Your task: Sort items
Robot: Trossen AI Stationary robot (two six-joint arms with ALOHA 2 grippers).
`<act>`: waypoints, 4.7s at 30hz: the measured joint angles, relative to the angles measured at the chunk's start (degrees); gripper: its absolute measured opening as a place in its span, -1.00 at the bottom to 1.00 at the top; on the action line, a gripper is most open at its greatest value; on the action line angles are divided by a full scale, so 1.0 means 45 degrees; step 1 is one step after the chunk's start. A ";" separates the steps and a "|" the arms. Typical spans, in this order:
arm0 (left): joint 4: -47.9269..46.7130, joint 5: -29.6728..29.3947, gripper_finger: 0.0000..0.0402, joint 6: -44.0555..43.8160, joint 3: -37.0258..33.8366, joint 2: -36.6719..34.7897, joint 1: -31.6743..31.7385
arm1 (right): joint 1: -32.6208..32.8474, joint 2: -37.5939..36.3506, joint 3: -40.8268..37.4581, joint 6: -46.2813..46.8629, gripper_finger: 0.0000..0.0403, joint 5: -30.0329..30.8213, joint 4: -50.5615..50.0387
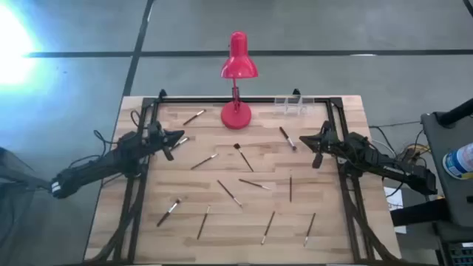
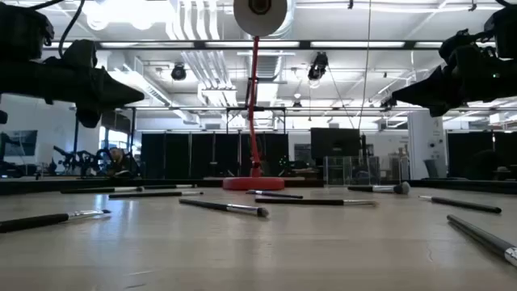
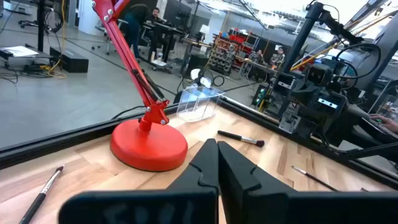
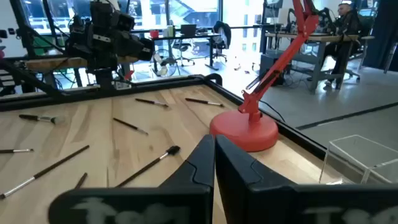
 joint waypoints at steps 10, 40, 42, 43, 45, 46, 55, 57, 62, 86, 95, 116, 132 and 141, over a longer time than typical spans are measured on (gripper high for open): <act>0.0001 -0.0002 -1.00 0.0000 0.0000 -0.0002 -0.0001 | -0.0001 -0.0005 -0.0001 0.0000 -0.96 0.0000 0.0000; 0.0003 0.0000 -1.00 0.0000 0.0000 -0.0002 -0.0001 | -0.0005 0.0000 0.0000 0.0000 -0.96 -0.0005 0.0000; 0.0004 -0.0002 -1.00 0.0000 0.0000 -0.0002 -0.0002 | -0.0003 -0.0003 -0.0001 0.0000 -0.96 0.0000 -0.0003; 0.0002 -0.0002 -1.00 0.0000 0.0000 0.0000 -0.0001 | -0.0002 -0.0003 -0.0004 -0.0001 -0.96 -0.0002 -0.0002; 0.0001 -0.0004 -1.00 0.0000 0.0000 -0.0001 0.0000 | 0.0000 -0.0005 -0.0005 0.0000 -0.96 -0.0005 0.0000; 0.0004 -0.0002 -1.00 0.0000 0.0000 -0.0002 0.0000 | 0.0000 -0.0003 0.0000 0.0000 -0.96 -0.0005 0.0000; 0.0000 -0.0003 -1.00 0.0000 0.0000 -0.0001 -0.0002 | -0.0005 -0.0001 -0.0004 0.0000 -0.96 -0.0005 0.0000; 0.0003 -0.0003 -1.00 0.0000 0.0000 0.0000 -0.0004 | -0.0005 0.0000 -0.0005 0.0000 -0.96 0.0000 0.0000; 0.0000 -0.0005 -1.00 0.0000 0.0000 0.0000 -0.0004 | -0.0002 -0.0003 -0.0005 0.0000 -0.96 -0.0005 0.0000; 0.0000 -0.0002 -1.00 0.0000 0.0000 -0.0002 -0.0004 | 0.0248 0.0760 0.0000 -0.2690 -0.96 0.0029 0.0384; 0.0000 0.0000 -1.00 0.0000 0.0000 0.0000 0.0000 | 0.0248 0.0758 0.0000 -0.3750 -0.96 0.0026 0.0385; 0.0003 -0.0002 -1.00 0.0000 0.0000 -0.0002 -0.0003 | 0.0248 0.0763 -0.0005 0.3852 -0.96 0.0000 0.1851; 0.0005 -0.0002 -1.00 0.0000 0.0000 -0.0002 0.0000 | 0.0899 0.3454 -0.0005 0.5718 -0.96 -0.0003 0.2036; 0.0005 -0.0003 -1.00 0.0000 0.0000 -0.0003 -0.0004 | 0.3009 0.5797 0.0447 0.5916 -0.96 0.1456 0.2934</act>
